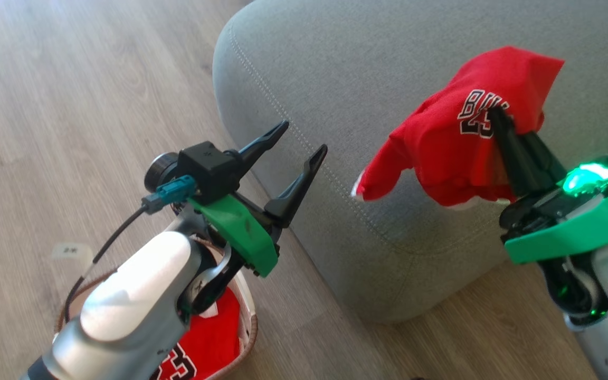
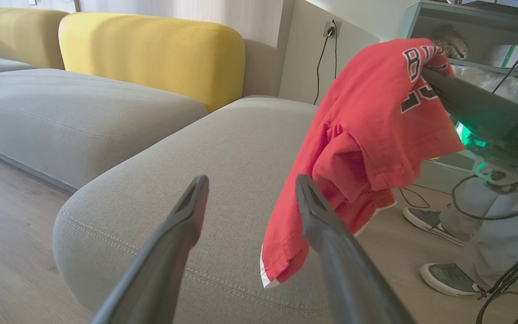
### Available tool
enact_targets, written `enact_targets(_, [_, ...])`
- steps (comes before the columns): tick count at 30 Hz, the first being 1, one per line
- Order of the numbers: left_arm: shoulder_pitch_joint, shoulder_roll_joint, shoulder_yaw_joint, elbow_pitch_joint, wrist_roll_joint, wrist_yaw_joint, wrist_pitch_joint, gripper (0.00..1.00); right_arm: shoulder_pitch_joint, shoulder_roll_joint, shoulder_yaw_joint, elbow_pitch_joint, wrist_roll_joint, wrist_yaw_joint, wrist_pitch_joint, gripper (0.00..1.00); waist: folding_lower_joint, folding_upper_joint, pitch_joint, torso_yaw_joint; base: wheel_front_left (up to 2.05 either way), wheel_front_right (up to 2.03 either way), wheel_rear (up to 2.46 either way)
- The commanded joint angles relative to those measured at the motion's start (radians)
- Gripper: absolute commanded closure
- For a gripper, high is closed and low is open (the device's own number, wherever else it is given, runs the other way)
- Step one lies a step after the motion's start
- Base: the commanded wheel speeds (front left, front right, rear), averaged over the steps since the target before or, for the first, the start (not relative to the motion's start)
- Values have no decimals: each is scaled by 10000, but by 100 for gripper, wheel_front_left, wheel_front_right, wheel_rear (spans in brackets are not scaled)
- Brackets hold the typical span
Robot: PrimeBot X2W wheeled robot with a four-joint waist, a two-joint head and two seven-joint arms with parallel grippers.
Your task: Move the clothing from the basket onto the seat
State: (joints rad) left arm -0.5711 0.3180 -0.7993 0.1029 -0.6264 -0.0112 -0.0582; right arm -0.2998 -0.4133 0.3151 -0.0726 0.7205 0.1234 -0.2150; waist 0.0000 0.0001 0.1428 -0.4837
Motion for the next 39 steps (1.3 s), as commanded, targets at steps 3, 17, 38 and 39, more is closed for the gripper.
enact_targets(3, [-911, 209, 296, -480, 194, -3, 121, 0, -808, -160, -258, -233, 38, 73, 198, 100, 0, -1, 445, 132, 0, 0, 0])
enact_targets(17, [-2345, -104, -261, -741, 645, -515, 717, 0, -3549, -1040, -489, 2073, 711, 73, 409, 100, 0, -1, 2506, 1029, 0, 0, 0])
enact_targets(38, [-4282, -970, -1197, -161, 1132, -1029, 578, 0, -5847, -2381, -1169, 5453, 251, 73, 741, 100, 0, -1, 5022, 2232, 0, 0, 0])
enact_targets(39, [-4347, -986, -1238, -132, 1146, -1041, 559, 0, -5947, -2409, -1104, 5663, 170, 73, 834, 100, 0, -1, 5098, 2266, 0, 0, 0])
